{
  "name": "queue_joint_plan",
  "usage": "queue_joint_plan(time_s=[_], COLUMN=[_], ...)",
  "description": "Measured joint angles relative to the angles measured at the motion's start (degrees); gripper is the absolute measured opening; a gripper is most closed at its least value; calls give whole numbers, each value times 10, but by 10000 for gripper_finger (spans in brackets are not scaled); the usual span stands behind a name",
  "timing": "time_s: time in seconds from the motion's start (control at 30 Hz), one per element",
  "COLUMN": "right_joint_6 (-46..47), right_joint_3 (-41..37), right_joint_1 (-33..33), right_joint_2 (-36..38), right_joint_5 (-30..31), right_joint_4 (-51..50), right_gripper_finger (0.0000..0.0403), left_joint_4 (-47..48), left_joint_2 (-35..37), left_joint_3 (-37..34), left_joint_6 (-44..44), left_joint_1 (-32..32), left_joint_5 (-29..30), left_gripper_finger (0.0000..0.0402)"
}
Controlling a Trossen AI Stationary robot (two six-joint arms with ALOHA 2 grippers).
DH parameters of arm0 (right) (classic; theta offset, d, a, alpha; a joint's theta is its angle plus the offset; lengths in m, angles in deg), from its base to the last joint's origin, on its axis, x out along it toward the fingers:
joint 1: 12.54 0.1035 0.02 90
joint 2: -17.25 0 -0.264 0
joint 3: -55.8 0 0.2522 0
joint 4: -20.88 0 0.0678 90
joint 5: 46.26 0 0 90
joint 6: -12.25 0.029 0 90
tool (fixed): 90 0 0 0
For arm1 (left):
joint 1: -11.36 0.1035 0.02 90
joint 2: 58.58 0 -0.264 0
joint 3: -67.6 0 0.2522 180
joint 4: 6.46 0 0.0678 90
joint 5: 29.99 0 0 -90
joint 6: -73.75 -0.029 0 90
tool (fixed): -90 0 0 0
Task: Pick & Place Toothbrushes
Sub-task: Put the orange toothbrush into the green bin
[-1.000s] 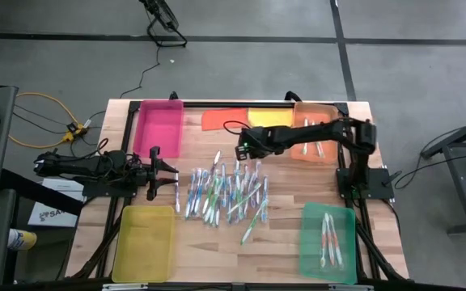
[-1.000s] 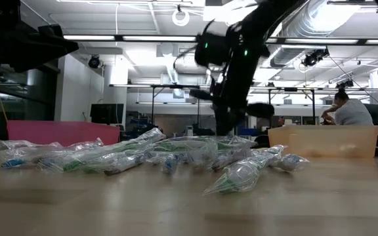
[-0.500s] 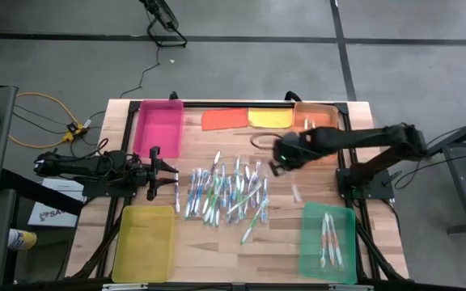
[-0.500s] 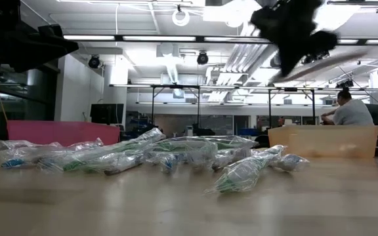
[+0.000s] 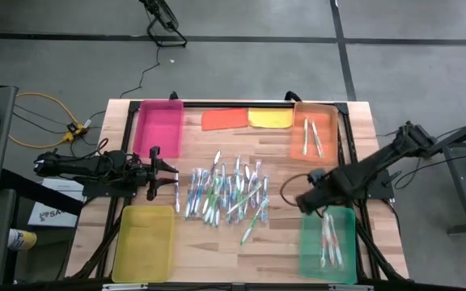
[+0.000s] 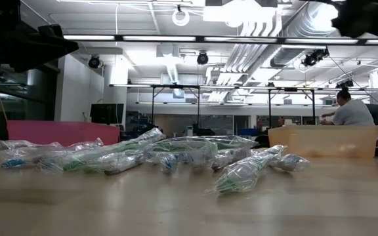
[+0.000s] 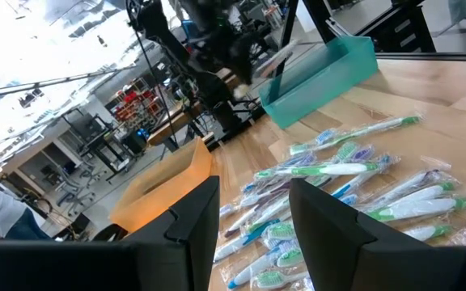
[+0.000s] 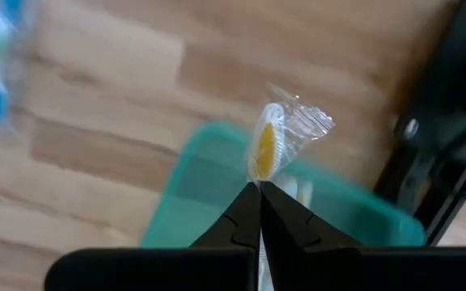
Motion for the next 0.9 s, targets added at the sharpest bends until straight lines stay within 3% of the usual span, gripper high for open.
queue_joint_plan(time_s=[0.5,0.77,0.9], right_joint_6=[207,254,255], right_joint_3=[-45,-45,-45], right_joint_1=[171,186,186], right_joint_2=[-22,-44,-44], right_joint_5=[2,-17,-25], right_joint_4=[111,119,133], right_gripper_finger=[2,4,29], left_joint_4=[0,0,0], left_joint_2=[0,0,0], left_joint_3=[0,0,0], left_joint_6=[0,0,0], left_joint_1=[0,0,0], left_joint_5=[0,0,0], left_gripper_finger=[147,147,147])
